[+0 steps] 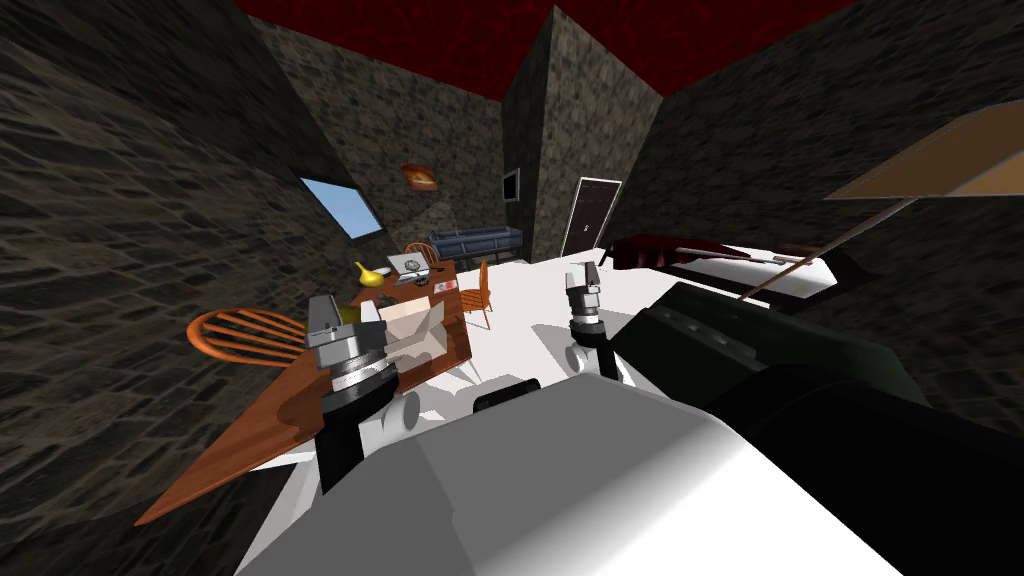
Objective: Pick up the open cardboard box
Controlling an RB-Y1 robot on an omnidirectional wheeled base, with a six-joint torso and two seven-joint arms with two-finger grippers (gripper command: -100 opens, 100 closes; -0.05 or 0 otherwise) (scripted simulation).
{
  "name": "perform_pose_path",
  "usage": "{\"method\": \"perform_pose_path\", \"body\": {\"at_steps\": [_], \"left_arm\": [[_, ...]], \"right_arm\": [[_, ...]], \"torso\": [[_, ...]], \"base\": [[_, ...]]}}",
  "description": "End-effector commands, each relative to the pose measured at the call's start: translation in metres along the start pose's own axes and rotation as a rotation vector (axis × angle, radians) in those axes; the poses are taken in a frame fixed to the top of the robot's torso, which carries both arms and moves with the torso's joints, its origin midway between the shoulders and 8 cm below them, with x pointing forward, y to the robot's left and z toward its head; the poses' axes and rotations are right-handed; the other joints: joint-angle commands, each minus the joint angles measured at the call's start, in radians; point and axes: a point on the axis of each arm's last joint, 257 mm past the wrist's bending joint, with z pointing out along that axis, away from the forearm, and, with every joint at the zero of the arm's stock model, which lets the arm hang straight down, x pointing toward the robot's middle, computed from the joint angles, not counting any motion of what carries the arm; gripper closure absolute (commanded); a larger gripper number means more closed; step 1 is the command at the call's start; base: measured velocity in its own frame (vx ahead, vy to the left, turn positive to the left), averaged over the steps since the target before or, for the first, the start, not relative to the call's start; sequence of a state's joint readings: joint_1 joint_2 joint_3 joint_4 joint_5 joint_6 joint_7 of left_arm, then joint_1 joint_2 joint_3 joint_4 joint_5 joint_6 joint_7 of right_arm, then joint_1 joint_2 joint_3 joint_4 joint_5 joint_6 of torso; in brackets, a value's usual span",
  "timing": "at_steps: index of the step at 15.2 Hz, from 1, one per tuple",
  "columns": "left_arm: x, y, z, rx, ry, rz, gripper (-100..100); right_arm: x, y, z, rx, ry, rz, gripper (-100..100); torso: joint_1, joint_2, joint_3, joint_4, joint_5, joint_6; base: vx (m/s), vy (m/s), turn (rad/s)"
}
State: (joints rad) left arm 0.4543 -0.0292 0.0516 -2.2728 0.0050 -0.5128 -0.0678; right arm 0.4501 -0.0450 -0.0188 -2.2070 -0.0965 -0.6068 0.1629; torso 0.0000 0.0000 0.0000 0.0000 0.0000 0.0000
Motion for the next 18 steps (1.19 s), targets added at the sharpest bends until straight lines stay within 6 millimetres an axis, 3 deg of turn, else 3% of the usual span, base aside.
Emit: {"method": "perform_pose_path", "body": {"at_steps": [1, 18], "left_arm": [[0.002, 0.002, 0.001, -0.010, 0.027, 0.008, -100], [0.006, 0.063, -0.002, -0.281, 0.181, 0.049, -100]], "right_arm": [[0.000, 0.000, 0.000, 0.000, 0.000, 0.000, 0], [0.000, 0.000, 0.000, 0.000, 0.000, 0.000, 0]], "torso": [[0.000, 0.000, 0.000, 0.000, 0.000, 0.000], [0.000, 0.000, 0.000, 0.000, 0.000, 0.000]], "base": [[0.000, 0.000, 0.000], [0.000, 0.000, 0.000]]}}
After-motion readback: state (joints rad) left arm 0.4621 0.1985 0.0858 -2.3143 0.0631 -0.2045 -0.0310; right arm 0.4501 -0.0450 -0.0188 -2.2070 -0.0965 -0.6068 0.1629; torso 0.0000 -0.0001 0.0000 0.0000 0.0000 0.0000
